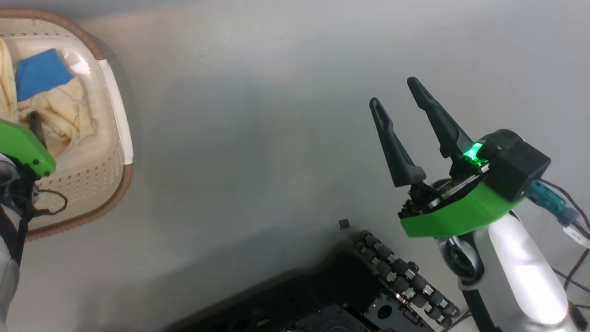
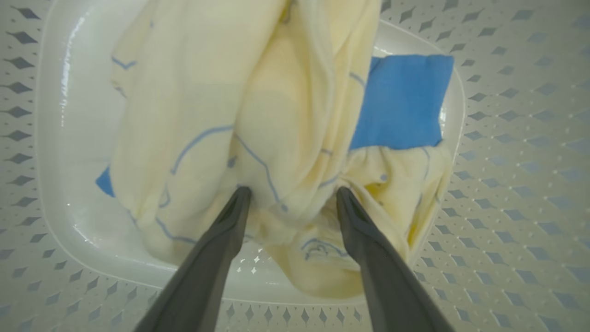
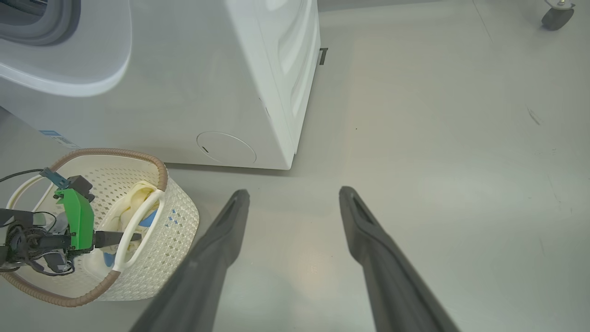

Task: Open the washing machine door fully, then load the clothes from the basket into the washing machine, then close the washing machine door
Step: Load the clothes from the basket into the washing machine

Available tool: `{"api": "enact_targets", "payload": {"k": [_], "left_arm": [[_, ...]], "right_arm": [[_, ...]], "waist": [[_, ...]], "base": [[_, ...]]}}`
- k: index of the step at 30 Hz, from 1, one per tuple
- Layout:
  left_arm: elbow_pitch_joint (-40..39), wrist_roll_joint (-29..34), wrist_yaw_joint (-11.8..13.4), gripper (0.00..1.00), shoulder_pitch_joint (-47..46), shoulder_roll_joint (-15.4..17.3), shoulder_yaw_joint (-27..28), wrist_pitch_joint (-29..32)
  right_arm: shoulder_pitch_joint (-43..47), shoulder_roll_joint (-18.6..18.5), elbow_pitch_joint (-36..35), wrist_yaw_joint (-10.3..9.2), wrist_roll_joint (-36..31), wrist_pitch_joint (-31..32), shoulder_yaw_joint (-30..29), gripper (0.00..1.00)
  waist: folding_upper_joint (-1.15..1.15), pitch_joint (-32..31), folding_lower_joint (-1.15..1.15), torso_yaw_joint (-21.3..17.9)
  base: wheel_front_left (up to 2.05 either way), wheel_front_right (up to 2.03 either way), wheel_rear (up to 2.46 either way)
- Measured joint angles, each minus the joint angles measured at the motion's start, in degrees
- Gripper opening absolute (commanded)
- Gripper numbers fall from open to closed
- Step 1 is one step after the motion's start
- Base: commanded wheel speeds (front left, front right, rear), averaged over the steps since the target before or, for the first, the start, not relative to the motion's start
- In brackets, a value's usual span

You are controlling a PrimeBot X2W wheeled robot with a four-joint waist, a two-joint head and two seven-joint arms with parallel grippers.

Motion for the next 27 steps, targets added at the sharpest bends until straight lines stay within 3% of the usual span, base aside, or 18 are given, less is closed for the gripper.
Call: {"api": "enact_targets", "payload": {"k": [2, 3, 4, 5, 6, 7, 16, 27], "left_arm": [[1.02, -0.18, 0.33, 1.0, -0.73, -0.54, -0.07, -0.33], [1.64, -0.18, 0.33, 0.8, -1.09, -0.73, -0.11, -0.12], [2.07, -0.18, 0.37, 0.5, -1.29, -0.85, -0.18, 0.08], [2.34, -0.18, 0.52, 0.33, -1.37, -0.96, -0.24, 0.02], [2.66, -0.18, 0.52, 0.05, -1.41, -1.11, -0.23, 0.0], [2.98, -0.18, 0.52, 0.0, -1.42, -1.29, -0.24, 0.0], [4.15, 0.8, 0.49, 0.0, -0.88, -2.04, -1.92, -4.32], [4.0, 3.9, 0.34, 0.0, 3.78, -3.9, -5.22, -14.47]], "right_arm": [[0.38, 0.0, -0.43, 0.0, 0.0, -0.01, -0.1, 1.0], [0.7, 0.0, -0.44, 0.0, 0.0, -0.01, -0.1, 1.0], [1.09, 0.0, -0.45, 0.0, 0.0, -0.01, -0.09, 1.0], [1.38, 0.0, -0.46, 0.0, 0.0, -0.01, -0.1, 1.0], [1.6, 0.0, -0.46, 0.0, 0.01, -0.01, -0.1, 1.0], [1.75, 0.0, -0.46, 0.0, 0.01, -0.01, -0.09, 1.0], [1.52, 0.0, 0.27, 0.0, 0.69, -0.15, -0.53, 1.0], [1.83, 0.0, 2.87, 0.0, -1.43, -0.09, -2.69, 1.0]], "waist": [[0.0, 0.09, 0.0, 0.06], [0.0, 0.08, 0.0, 0.06], [0.0, 0.03, 0.0, 0.06], [0.0, -0.03, 0.0, 0.06], [0.0, -0.11, 0.0, 0.08], [0.0, -0.18, 0.0, 0.09], [0.0, -2.4, 0.0, 0.89], [0.0, -9.92, 0.0, 4.44]], "base": [[0.0, 0.0, 0.0], [0.0, 0.0, 0.0], [0.0, 0.0, 0.0], [0.0, 0.0, 0.0], [0.0, 0.0, 0.0], [0.0, 0.0, 0.0], [0.0, 0.0, 0.0], [0.0, 0.0, 0.0]]}}
